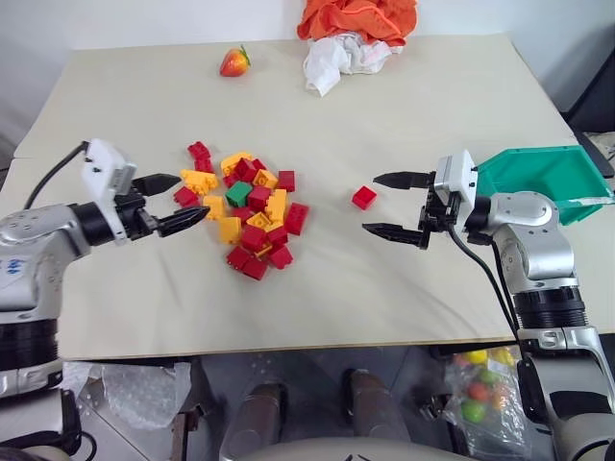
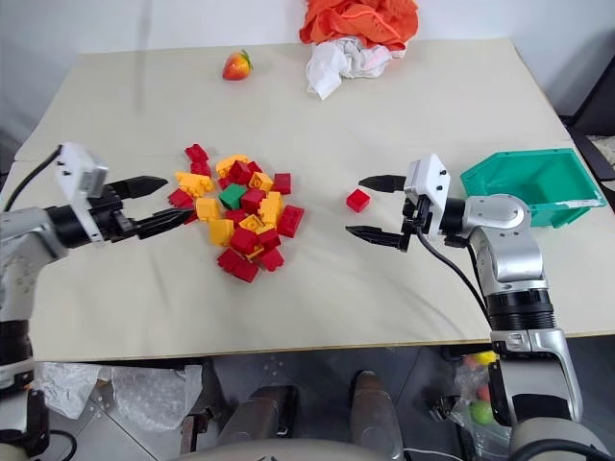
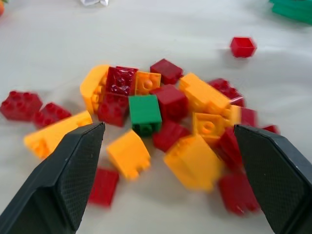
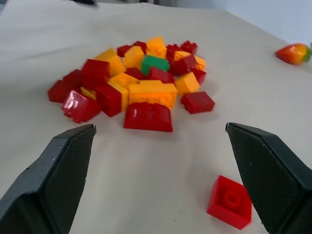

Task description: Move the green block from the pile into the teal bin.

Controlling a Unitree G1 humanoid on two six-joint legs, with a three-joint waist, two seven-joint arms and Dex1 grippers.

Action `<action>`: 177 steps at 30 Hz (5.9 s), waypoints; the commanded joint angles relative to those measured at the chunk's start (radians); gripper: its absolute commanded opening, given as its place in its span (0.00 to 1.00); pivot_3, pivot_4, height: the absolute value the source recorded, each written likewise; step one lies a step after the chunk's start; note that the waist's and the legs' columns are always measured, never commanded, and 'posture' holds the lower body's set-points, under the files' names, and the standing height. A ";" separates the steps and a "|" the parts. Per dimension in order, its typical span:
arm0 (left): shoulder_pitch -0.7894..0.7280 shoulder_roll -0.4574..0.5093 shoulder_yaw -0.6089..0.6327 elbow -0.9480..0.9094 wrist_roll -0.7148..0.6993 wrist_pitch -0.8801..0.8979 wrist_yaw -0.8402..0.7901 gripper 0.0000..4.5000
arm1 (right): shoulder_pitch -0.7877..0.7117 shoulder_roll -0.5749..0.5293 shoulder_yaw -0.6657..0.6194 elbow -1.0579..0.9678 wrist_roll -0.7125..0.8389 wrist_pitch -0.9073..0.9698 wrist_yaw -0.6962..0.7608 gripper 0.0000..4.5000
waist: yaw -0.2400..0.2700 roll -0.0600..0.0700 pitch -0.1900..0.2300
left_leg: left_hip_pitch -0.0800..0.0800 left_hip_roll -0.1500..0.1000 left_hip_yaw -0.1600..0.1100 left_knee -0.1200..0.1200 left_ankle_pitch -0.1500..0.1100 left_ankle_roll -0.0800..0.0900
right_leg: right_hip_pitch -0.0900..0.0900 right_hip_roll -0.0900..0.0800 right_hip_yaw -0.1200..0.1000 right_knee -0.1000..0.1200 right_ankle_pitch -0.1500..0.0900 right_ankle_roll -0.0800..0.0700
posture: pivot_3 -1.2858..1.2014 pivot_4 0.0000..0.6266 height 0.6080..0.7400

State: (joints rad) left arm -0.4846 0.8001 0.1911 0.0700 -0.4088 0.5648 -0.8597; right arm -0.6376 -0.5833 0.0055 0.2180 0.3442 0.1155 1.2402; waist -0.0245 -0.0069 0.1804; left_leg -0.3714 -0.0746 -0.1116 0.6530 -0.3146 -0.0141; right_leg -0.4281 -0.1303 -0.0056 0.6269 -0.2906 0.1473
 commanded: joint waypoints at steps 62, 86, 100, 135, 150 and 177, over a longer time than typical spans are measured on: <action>-0.576 -0.241 -0.344 0.822 0.435 -0.468 -0.191 0.98 | 0.123 -0.076 -0.177 -0.322 0.162 0.198 -0.248 1.00 | 0.023 -0.002 0.000 | -0.006 -0.003 0.003 0.010 -0.002 0.004 | -0.002 0.000 0.002 0.003 0.003 0.004 | 0.52 0.24 1.00; -0.691 -0.273 -0.307 1.056 0.458 -0.490 -0.158 0.99 | 0.129 -0.068 -0.163 -0.315 0.133 0.168 -0.273 1.00 | 0.019 -0.002 0.000 | -0.003 -0.006 0.004 0.012 -0.002 0.004 | 0.000 0.001 0.003 0.006 0.003 0.004 | 0.52 0.24 1.00; -0.598 -0.214 -0.304 0.879 0.470 -0.399 -0.218 0.99 | 0.114 -0.062 -0.148 -0.298 0.127 0.160 -0.275 1.00 | 0.022 -0.002 0.000 | -0.004 -0.003 0.005 0.012 -0.002 0.004 | -0.002 0.000 0.004 0.006 0.003 0.004 | 0.52 0.24 1.00; -0.661 -0.282 -0.314 1.025 0.477 -0.369 -0.163 0.99 | 0.127 -0.070 -0.156 -0.313 0.130 0.165 -0.293 1.00 | 0.018 -0.002 0.000 | -0.004 -0.005 0.007 0.011 -0.003 0.005 | -0.002 0.001 0.005 0.003 0.003 0.005 | 0.52 0.24 1.00; -0.742 -0.278 -0.223 1.081 0.438 -0.456 -0.135 0.33 | 0.152 -0.082 -0.179 -0.341 0.137 0.166 -0.324 1.00 | 0.021 -0.002 0.000 | -0.004 -0.005 0.009 0.011 -0.003 0.006 | -0.002 0.001 0.006 0.003 0.004 0.006 | 0.52 0.24 1.00; -0.675 -0.665 -0.422 0.885 0.451 -0.451 -0.294 0.81 | 0.348 -0.187 -0.328 -0.518 0.169 0.266 -0.391 1.00 | 0.025 -0.004 0.001 | -0.004 -0.005 0.013 0.013 -0.005 0.009 | -0.002 0.001 0.011 0.001 0.005 0.008 | 0.52 0.24 1.00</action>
State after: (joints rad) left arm -1.1339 0.1255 -0.2484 0.9895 0.0577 0.1205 -1.1352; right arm -0.2951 -0.7454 -0.2833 -0.2481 0.4945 0.3753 0.8583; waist 0.0001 -0.0105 0.1815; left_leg -0.3756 -0.0800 -0.0985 0.6665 -0.3196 -0.0049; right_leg -0.4296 -0.1297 0.0050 0.6280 -0.2857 0.1554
